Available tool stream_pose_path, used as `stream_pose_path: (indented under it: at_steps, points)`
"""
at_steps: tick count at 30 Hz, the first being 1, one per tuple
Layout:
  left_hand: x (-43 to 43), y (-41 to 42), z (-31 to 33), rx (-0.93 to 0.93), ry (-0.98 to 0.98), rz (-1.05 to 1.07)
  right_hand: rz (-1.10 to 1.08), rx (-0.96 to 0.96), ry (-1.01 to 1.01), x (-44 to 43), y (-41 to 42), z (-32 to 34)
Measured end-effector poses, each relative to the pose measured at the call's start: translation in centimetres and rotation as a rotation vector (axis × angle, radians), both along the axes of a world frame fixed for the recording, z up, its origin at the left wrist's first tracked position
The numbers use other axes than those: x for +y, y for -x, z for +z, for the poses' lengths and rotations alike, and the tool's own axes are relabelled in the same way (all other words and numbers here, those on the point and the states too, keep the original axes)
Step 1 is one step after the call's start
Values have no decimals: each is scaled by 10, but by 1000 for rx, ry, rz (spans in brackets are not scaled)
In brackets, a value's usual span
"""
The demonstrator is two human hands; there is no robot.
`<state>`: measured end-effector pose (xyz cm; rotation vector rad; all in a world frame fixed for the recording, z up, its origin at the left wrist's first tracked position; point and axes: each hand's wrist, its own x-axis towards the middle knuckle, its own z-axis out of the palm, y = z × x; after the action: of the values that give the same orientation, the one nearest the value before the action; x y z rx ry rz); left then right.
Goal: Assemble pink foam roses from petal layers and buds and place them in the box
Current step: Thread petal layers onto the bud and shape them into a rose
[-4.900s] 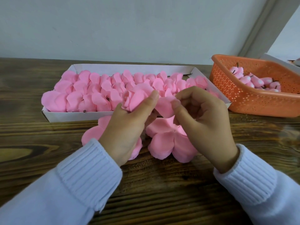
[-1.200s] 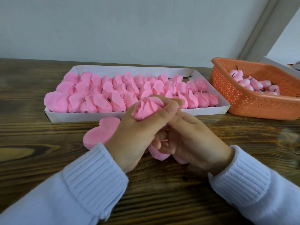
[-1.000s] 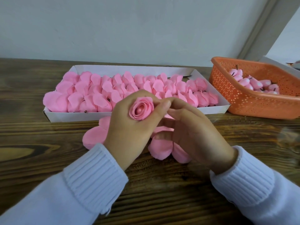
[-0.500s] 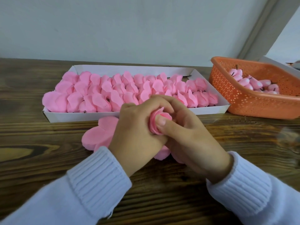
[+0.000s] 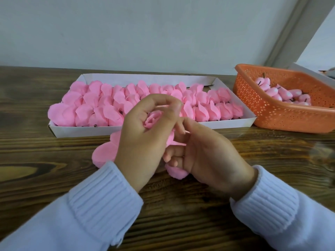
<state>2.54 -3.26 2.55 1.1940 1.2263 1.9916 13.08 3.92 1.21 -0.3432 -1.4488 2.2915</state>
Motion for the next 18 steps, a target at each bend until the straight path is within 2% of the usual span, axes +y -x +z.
stream_pose_path:
  at_steps: [3, 7, 11, 14, 18]
  points:
    - [4, 2, -1, -186, 17, -46, 7, 33, -147, -2, -2, -4]
    - [5, 5, -4, -227, 70, -183, -112, 79, -299, -7, 0, -5]
    - [4, 3, -7, -188, 168, -318, -110, 126, -229, -5, 0, -4]
    - [1, 3, -6, -114, 228, -403, -60, 53, -232, -6, 0, -5]
    - [1, 2, -5, -141, 197, -416, -37, 33, -221, -6, -1, -5]
